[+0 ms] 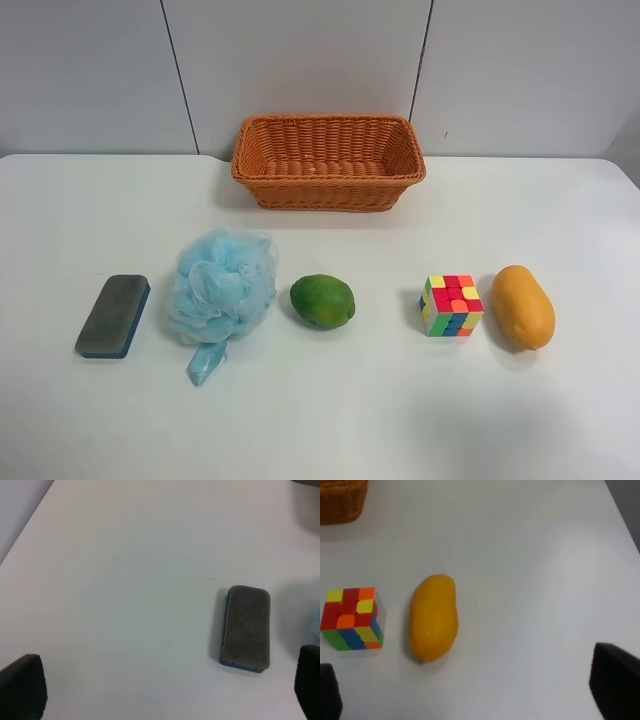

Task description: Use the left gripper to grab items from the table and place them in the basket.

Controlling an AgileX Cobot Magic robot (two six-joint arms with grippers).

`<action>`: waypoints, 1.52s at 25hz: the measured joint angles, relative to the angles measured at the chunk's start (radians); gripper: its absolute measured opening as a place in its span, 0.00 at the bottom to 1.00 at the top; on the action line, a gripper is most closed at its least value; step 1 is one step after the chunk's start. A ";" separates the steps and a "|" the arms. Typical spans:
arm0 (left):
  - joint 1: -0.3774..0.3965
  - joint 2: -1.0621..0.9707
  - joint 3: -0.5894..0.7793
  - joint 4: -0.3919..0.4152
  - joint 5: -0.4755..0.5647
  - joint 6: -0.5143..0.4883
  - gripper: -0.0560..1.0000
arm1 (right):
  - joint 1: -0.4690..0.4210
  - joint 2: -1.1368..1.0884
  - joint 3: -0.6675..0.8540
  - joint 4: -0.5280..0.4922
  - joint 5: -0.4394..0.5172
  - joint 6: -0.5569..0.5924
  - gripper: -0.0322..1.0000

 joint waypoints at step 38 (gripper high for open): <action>0.000 0.689 -0.274 -0.186 -0.058 0.344 0.99 | 0.000 0.000 0.000 0.000 0.000 0.000 0.99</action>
